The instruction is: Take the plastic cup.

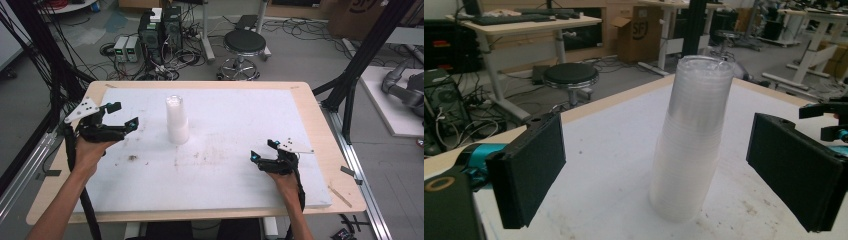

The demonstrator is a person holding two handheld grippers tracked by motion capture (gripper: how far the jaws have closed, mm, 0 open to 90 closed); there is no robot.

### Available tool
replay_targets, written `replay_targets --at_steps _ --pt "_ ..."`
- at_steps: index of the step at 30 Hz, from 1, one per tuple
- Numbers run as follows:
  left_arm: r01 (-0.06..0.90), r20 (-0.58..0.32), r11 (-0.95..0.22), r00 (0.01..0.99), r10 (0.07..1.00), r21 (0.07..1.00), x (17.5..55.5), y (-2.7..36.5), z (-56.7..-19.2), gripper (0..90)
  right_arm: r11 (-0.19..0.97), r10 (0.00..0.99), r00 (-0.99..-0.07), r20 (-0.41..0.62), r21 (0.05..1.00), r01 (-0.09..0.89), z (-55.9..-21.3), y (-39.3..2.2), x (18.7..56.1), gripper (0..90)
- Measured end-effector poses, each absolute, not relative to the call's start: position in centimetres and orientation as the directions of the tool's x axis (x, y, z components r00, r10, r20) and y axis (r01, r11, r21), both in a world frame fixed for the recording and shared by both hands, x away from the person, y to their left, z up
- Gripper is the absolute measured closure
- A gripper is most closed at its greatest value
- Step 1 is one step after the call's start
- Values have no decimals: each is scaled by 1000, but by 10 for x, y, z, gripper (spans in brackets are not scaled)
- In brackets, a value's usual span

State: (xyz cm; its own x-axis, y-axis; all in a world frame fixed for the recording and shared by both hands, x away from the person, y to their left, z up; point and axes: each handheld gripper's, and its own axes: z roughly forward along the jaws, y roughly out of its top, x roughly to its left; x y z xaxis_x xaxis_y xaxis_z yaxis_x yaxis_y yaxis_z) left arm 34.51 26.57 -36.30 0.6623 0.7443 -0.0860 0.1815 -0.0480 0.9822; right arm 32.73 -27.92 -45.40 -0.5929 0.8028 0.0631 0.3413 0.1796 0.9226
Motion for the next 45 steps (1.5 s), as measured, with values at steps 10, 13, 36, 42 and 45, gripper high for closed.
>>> replay_targets --at_steps 10,13,36,42,45 --pt "164 -53 -108 751 658 981 379 256 -339 87 179 804 -590 69 919 351 -454 -278 327 158" --pt "163 -54 -116 772 634 980 386 252 -335 87 179 805 -589 66 920 347 -454 -279 327 158" --pt "219 -37 -304 861 507 927 431 178 -333 88 183 804 -592 61 921 343 -454 -278 326 158" --pt "238 -38 -348 869 494 907 436 167 -336 90 184 804 -592 59 921 342 -454 -278 326 158" --pt "242 -36 -367 873 486 898 438 160 -337 90 183 804 -591 61 921 343 -454 -278 326 158"
